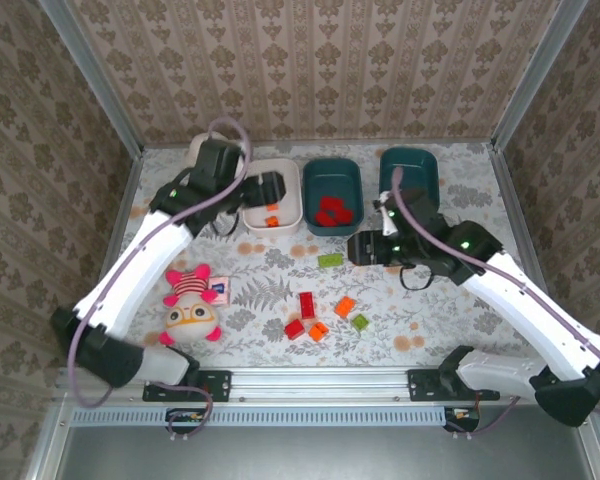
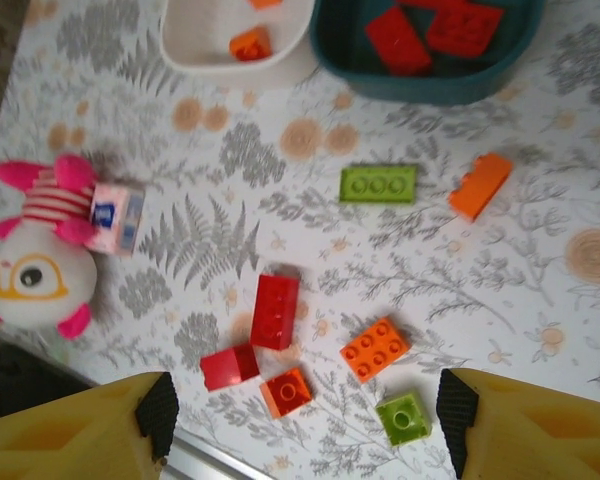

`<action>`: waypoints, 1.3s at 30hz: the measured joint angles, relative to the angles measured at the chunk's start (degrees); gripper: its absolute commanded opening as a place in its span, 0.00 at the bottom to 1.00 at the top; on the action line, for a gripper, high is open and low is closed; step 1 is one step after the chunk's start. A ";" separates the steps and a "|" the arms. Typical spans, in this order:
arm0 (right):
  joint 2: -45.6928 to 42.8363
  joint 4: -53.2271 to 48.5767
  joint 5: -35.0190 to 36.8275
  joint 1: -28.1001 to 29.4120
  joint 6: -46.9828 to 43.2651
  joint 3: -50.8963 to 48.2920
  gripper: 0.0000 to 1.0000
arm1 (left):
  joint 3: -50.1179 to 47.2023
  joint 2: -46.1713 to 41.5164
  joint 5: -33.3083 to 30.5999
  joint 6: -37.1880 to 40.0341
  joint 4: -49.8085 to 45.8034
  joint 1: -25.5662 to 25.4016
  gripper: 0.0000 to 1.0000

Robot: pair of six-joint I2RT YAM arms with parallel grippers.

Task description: Sort the legos into containers by color

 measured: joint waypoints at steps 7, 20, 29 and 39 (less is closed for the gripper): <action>4.85 0.37 2.56 8.72 2.71 -6.97 0.76 | -23.15 -18.51 0.92 -4.50 -2.69 -0.70 0.83; 32.85 10.10 6.69 4.98 17.90 -1.29 0.90 | -30.91 -29.38 1.22 -9.73 -5.03 -1.57 0.82; 37.46 13.84 13.29 2.40 39.06 0.85 0.81 | -30.91 -29.18 0.79 -10.34 -4.90 -2.34 0.82; 44.52 15.52 15.15 1.16 51.23 4.68 0.82 | -30.88 -29.18 0.59 -10.49 -4.90 -2.67 0.82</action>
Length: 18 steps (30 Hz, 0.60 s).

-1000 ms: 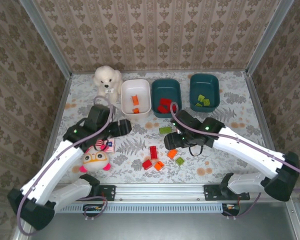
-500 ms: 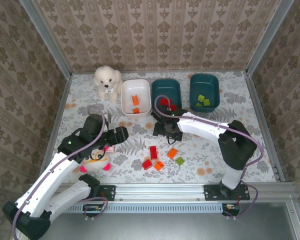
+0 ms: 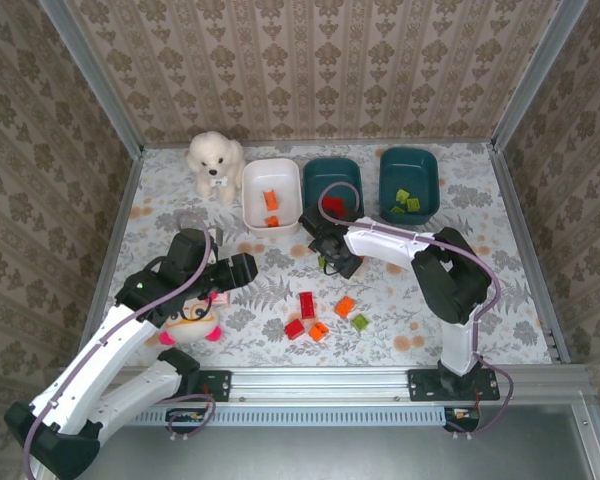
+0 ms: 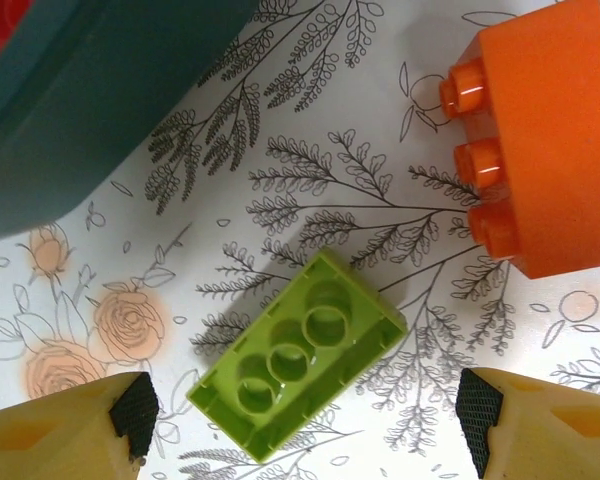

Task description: Sort the legos into containers by color

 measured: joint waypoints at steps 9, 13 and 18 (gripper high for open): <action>2.62 0.13 0.17 -0.20 5.55 1.57 0.78 | 0.15 0.00 0.00 0.02 -0.02 -0.09 0.82; 4.33 -0.28 0.17 -0.24 6.93 2.54 0.78 | 0.87 0.04 0.02 0.04 0.02 -0.09 0.82; 7.23 -2.75 0.15 -0.24 7.65 6.05 0.72 | 1.09 0.94 0.02 0.04 0.02 -0.09 0.81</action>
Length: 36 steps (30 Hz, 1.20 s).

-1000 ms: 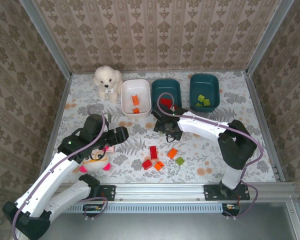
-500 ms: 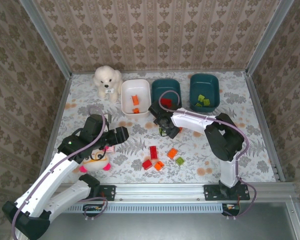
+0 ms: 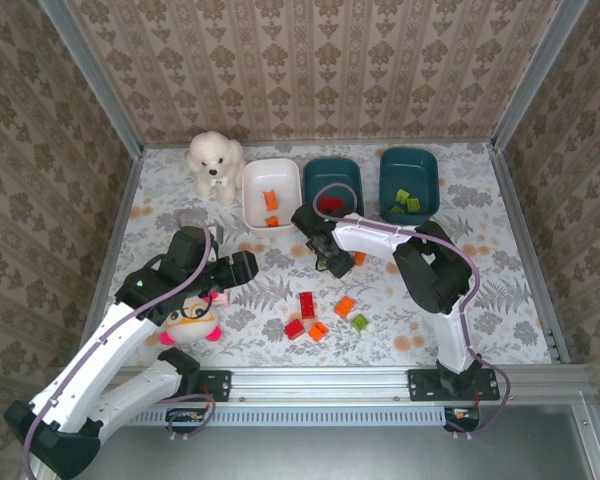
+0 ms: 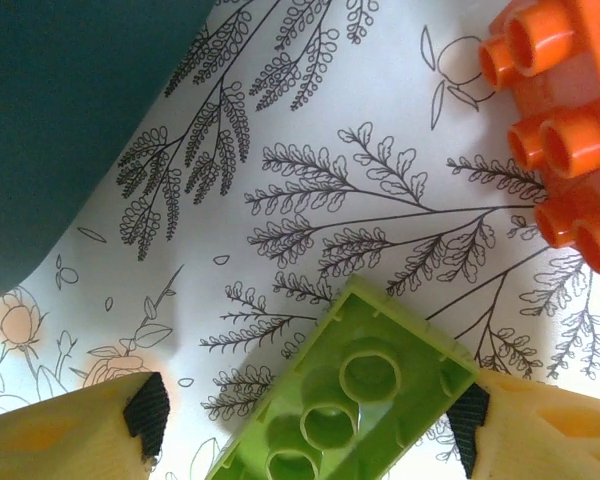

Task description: Sort the legos into containers by color

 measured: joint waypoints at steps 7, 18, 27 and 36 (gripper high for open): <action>0.85 -3.43 -0.22 0.00 1.29 1.01 0.56 | 0.00 0.26 0.00 0.00 0.02 0.00 0.81; -0.52 -1.77 -1.25 0.00 1.92 -1.51 0.56 | 0.00 0.26 0.00 -0.02 0.46 0.00 0.81; -0.50 -2.73 -2.54 -0.09 1.88 -1.20 0.38 | 0.00 1.62 0.02 -0.02 0.96 -0.28 0.81; -0.63 -4.31 -2.97 -0.04 -0.26 -0.39 0.23 | 0.00 2.29 -0.20 -0.31 1.90 -2.01 0.81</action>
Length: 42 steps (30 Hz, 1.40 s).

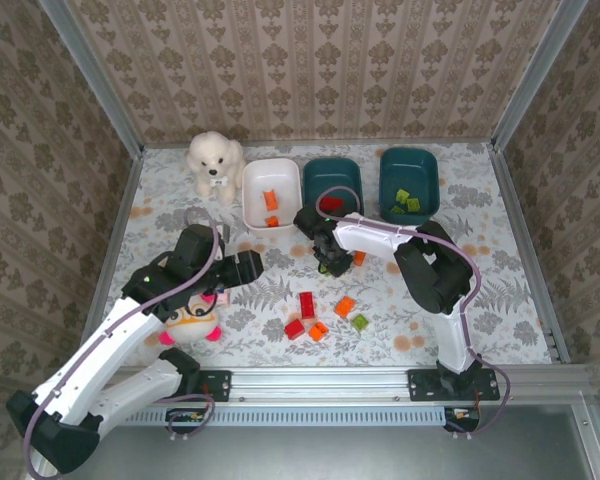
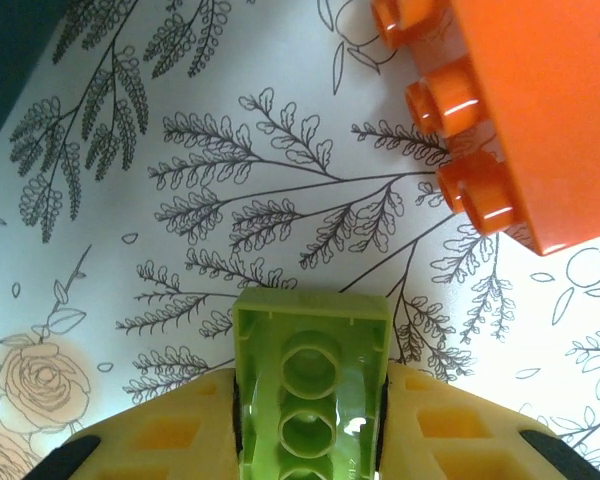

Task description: Sort the legos into containers by color

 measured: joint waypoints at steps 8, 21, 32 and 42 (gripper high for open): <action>-10.99 -4.00 2.58 -0.68 -10.43 1.31 0.20 | 0.52 8.00 -0.57 0.15 1.66 -5.20 0.80; -18.91 3.02 2.54 -28.46 -47.47 7.23 0.19 | 17.66 29.77 -0.35 4.20 8.94 -11.32 0.80; 6.71 3.76 -8.66 -38.82 -59.65 27.63 0.19 | 25.86 37.94 -0.20 5.31 10.12 -11.32 0.80; 21.84 -0.33 -10.21 -41.00 -59.10 42.69 0.23 | 28.74 41.88 -0.22 6.62 10.10 -11.34 0.80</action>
